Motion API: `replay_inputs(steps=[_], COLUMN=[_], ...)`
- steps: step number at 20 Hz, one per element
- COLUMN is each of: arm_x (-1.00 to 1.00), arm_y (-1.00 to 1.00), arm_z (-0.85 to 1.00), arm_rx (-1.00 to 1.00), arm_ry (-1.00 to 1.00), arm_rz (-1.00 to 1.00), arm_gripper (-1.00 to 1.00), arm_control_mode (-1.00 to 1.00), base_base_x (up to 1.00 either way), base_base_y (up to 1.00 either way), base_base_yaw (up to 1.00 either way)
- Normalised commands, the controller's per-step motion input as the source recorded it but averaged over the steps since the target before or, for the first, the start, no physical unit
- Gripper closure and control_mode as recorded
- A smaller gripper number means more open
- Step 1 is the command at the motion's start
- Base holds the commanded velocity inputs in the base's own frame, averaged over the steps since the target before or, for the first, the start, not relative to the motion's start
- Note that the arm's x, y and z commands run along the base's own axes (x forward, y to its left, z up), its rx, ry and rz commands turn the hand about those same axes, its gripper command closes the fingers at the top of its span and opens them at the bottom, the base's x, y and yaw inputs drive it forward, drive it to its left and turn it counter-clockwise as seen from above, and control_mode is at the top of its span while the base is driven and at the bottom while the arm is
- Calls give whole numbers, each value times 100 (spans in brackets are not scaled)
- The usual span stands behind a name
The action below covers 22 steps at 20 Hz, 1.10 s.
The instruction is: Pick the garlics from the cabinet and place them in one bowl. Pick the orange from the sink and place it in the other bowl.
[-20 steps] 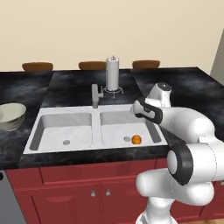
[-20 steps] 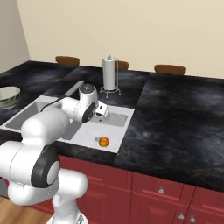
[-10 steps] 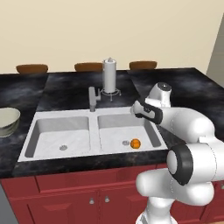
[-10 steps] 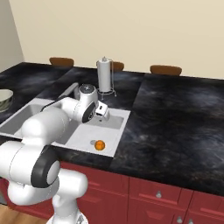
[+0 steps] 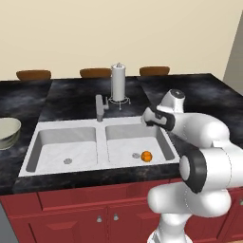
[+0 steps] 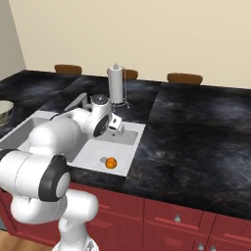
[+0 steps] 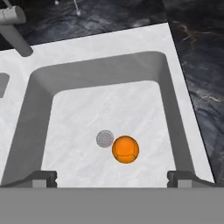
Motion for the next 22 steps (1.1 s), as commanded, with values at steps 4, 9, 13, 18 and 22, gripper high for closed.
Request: replay_inputs(steps=[4, 9, 13, 18, 22], arm_x=[18, 5, 0, 0, 0], arm_y=[-6, 0, 0, 1, 5], arm_z=[-26, -34, -34, -32, -37], arm_rx=[1, 0, 0, 0, 0], arm_ry=[11, 11, 7, 5, 4], arm_rz=[0, 0, 0, 0, 0], arm_gripper=[-100, -100, -100, -100, -100], arm_control_mode=[-100, -100, -100, -100, -100], base_base_x=[0, 0, 0, 0, 0], base_base_y=[0, 0, 0, 0, 0], base_base_yaw=[0, 0, 0, 0, 0])
